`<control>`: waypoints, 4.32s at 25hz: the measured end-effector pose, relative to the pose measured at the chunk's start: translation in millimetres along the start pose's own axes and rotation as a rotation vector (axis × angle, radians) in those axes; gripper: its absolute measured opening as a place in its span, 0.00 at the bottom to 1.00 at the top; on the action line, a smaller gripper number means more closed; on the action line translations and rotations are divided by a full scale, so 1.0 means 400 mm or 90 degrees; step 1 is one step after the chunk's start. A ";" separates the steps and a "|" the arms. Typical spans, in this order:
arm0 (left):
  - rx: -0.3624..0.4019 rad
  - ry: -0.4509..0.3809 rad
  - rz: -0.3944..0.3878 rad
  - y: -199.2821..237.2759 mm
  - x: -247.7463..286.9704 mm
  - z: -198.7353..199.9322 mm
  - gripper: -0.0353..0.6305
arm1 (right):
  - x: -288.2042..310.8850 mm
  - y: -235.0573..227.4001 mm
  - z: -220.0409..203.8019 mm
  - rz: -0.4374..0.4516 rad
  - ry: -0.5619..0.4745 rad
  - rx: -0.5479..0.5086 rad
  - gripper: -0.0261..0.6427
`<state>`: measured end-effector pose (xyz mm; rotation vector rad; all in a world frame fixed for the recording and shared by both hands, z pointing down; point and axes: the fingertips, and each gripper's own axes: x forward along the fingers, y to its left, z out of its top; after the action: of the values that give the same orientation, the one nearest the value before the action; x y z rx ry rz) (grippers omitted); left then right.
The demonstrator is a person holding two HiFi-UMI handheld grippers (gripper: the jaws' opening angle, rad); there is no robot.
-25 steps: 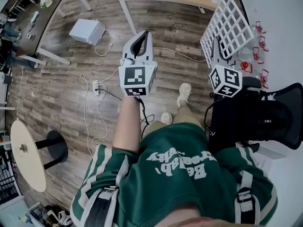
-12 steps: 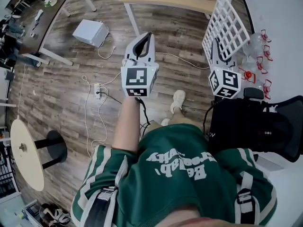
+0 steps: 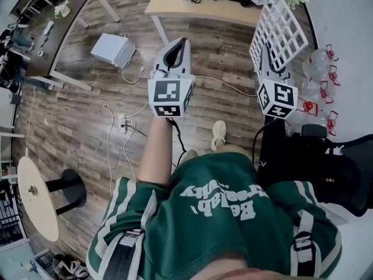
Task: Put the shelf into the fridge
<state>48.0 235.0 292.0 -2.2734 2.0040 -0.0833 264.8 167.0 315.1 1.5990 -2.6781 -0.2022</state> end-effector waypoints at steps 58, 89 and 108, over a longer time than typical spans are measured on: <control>-0.063 -0.017 -0.078 0.438 1.004 -0.115 0.06 | 1.045 -0.143 -0.106 -0.010 0.035 -0.068 0.08; -0.100 -0.007 -0.207 0.731 1.235 -0.240 0.05 | 1.489 -0.017 -0.193 -0.191 0.192 -0.741 0.08; -0.115 0.026 -0.188 0.732 1.234 -0.289 0.05 | 1.566 -0.001 -0.301 -0.175 0.244 -0.861 0.08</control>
<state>-191.0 -295.4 356.5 -2.6870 1.7422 0.0279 -23.7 -395.2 401.8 1.2276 -1.3271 -1.2061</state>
